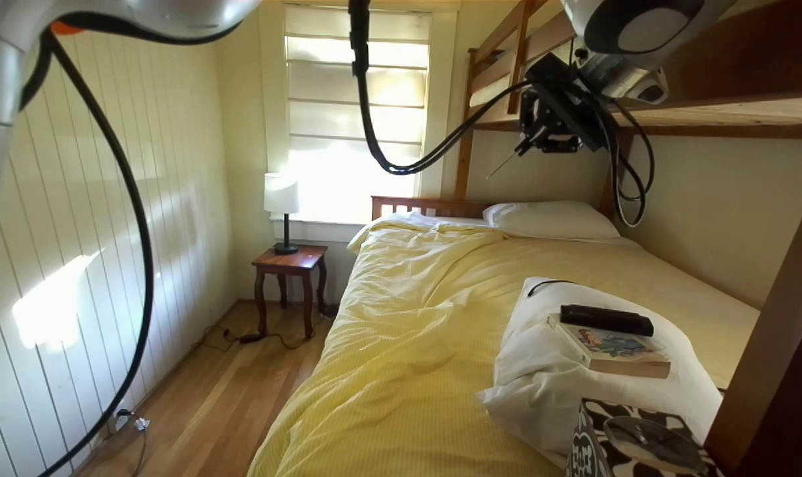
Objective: Hang the clothing hanger on the bed
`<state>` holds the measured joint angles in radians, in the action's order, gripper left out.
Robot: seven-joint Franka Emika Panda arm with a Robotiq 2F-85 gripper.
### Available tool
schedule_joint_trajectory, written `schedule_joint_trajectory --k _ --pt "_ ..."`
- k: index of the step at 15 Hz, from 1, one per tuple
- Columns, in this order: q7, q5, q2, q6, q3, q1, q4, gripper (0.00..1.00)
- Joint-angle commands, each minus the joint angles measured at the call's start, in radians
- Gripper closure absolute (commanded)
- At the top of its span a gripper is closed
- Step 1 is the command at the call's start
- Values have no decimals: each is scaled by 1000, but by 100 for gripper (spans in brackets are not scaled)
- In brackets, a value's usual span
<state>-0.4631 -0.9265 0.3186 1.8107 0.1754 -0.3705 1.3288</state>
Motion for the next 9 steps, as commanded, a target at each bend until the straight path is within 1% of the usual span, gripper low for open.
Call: schedule_joint_trajectory --k 1,3,9 --pt "52 23 9 -6 -1 6 -21 99" --pt "28 34 -2 9 5 17 -13 99" --pt "-18 5 -32 84 2 14 -12 99"
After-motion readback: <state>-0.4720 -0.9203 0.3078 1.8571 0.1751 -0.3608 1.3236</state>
